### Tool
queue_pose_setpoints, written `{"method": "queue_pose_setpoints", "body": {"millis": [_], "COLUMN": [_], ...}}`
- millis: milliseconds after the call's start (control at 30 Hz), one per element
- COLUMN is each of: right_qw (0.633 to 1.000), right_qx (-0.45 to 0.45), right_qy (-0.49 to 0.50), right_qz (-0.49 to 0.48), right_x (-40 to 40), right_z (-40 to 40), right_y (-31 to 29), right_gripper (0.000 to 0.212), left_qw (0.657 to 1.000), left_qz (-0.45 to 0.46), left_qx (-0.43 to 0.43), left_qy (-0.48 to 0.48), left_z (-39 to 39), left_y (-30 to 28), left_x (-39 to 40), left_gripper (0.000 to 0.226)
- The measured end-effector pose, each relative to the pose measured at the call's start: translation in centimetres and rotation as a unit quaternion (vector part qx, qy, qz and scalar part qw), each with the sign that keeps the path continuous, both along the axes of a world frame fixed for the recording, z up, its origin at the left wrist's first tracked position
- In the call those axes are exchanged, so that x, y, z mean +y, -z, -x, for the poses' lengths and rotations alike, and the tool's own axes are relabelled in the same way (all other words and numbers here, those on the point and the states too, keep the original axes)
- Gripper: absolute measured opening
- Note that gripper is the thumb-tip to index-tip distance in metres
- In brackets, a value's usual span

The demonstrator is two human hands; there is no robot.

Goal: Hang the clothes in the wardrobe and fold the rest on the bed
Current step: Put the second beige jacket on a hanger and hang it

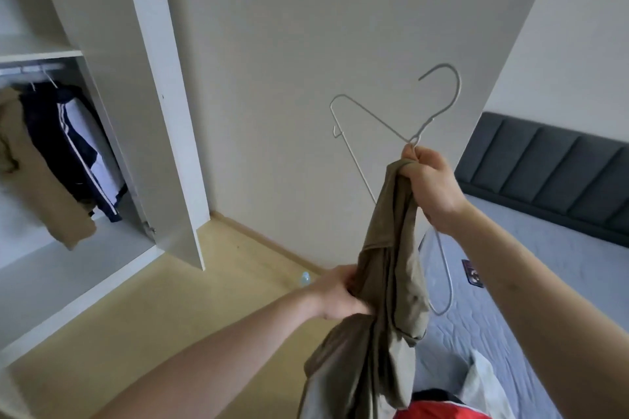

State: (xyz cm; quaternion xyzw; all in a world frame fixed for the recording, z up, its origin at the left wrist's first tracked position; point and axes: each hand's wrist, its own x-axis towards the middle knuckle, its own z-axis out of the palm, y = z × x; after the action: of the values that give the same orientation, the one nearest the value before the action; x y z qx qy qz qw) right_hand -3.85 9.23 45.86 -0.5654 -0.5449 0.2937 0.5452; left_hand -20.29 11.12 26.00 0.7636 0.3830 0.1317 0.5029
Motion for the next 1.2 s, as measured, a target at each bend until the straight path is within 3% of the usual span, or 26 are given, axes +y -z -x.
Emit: {"method": "queue_pose_setpoints", "body": {"millis": [100,200,367,500,667,767,867,1033,1200], "right_qw": [0.999,0.996,0.98,0.96,0.93,0.918,0.948,0.982,0.984], "right_qx": [-0.018,-0.043,-0.12,-0.139,-0.19,-0.206,-0.151,-0.016,0.027], "right_qy": [0.033,0.081,0.142,0.22,0.256,0.256,0.19,0.042,0.002], "right_qz": [0.003,0.011,0.069,0.103,0.184,0.222,0.208,0.185,0.175], "right_x": [-1.0,-2.1,-3.5,-3.9,-3.0,-2.6,-3.0,-3.8,-2.5], "right_z": [-2.3,-5.3,-9.3,-12.7,-14.0,-12.3,-7.7,1.1,6.6], "right_y": [-0.4,-0.2,2.0,4.1,5.5,6.0,7.3,9.1,8.6], "right_gripper": [0.03,0.035,0.036,0.042,0.031,0.024,0.029,0.054,0.075], "left_qw": [0.994,0.978,0.967,0.978,0.988,0.986,0.98,0.956,0.948], "left_qz": [-0.099,-0.175,-0.173,-0.168,-0.152,-0.139,-0.115,0.044,0.058], "left_qx": [0.039,0.113,0.188,0.121,0.011,-0.057,-0.084,-0.19,-0.258], "left_qy": [-0.016,0.022,0.018,-0.016,-0.003,-0.067,-0.14,-0.22,-0.179], "left_z": [-0.7,1.1,4.3,5.1,4.6,4.2,3.5,2.8,2.6], "left_y": [0.5,1.1,-0.8,-5.7,-12.0,-14.2,-15.8,-17.2,-18.2], "left_x": [0.4,2.5,6.7,8.8,8.7,8.4,8.1,8.2,7.6], "left_gripper": [0.034,0.032,0.041,0.064,0.07,0.07,0.065,0.035,0.036]}}
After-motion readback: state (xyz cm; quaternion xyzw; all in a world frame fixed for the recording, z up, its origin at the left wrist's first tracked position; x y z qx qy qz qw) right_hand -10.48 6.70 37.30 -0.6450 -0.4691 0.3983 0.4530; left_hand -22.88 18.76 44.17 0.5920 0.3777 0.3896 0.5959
